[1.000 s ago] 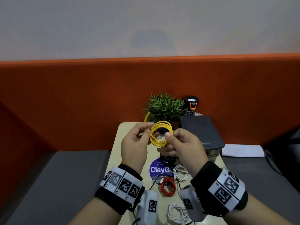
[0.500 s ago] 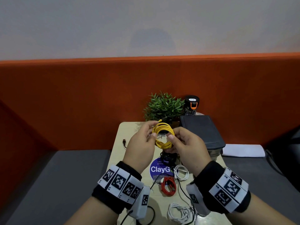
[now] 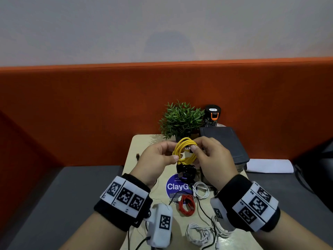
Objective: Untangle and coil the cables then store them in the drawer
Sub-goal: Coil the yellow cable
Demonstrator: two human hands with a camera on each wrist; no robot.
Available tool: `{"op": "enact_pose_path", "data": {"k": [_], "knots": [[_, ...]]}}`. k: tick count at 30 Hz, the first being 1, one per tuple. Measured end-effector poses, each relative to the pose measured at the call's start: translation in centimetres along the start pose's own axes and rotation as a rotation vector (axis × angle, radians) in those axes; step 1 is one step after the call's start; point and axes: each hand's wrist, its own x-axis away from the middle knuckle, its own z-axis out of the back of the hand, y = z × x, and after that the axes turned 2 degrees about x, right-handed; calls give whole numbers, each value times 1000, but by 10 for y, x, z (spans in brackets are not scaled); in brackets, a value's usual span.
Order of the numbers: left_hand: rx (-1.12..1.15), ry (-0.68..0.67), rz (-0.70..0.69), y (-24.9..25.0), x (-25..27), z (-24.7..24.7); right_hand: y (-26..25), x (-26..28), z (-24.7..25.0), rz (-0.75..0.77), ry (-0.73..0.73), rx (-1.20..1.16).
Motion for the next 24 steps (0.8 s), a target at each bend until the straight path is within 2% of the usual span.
{"op": "enact_pose_path", "data": {"k": [4,7,10,13,15,21,24], "knots": [[208,-4,37,-2,-2,4,-3,3,0,-92,-107,-175],[312,-54,83,-2,-2,7,-2,4,-1,-81,-156,-206],[321,-133,90,-1,-1,9,-2,4,0,-79,-193,-210],[320,-183,61,-1,-1,14,-3,5,4,-99,-311,-272],[358,-191,56,-3,-1,15,-3,4,7,-112,-376,-353],[504,-192,78,-7,-1,13,-8,7,9,-100,-446,-561],[473,-167,48,-6,0,14,-12,8,6,-91,-438,-529]]}}
